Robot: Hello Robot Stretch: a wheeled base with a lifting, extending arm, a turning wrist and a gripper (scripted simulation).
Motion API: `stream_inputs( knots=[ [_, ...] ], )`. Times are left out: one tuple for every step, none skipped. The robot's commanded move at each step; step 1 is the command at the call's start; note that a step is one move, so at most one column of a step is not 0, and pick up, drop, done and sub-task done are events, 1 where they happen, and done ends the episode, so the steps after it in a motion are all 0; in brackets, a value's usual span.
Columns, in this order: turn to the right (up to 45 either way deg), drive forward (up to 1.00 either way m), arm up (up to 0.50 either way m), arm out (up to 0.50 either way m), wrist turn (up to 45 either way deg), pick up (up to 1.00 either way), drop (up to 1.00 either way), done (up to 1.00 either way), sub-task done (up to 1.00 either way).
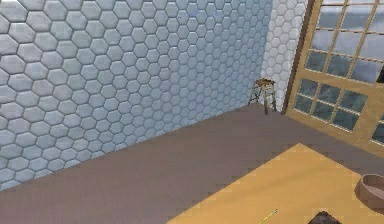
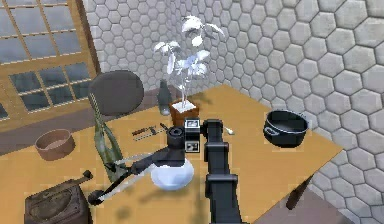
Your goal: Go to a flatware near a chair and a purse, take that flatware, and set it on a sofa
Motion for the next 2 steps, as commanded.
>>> stream_inputs(
  knots=[
    [0.0, 0.00, 0.00, 0.00, 45.0, 0.00, 0.00, 0.00, 0.00],
    [0.0, 0.00, 0.00, 0.00, 33.0, 0.00, 0.00, 0.00, 0.00]
  ],
)
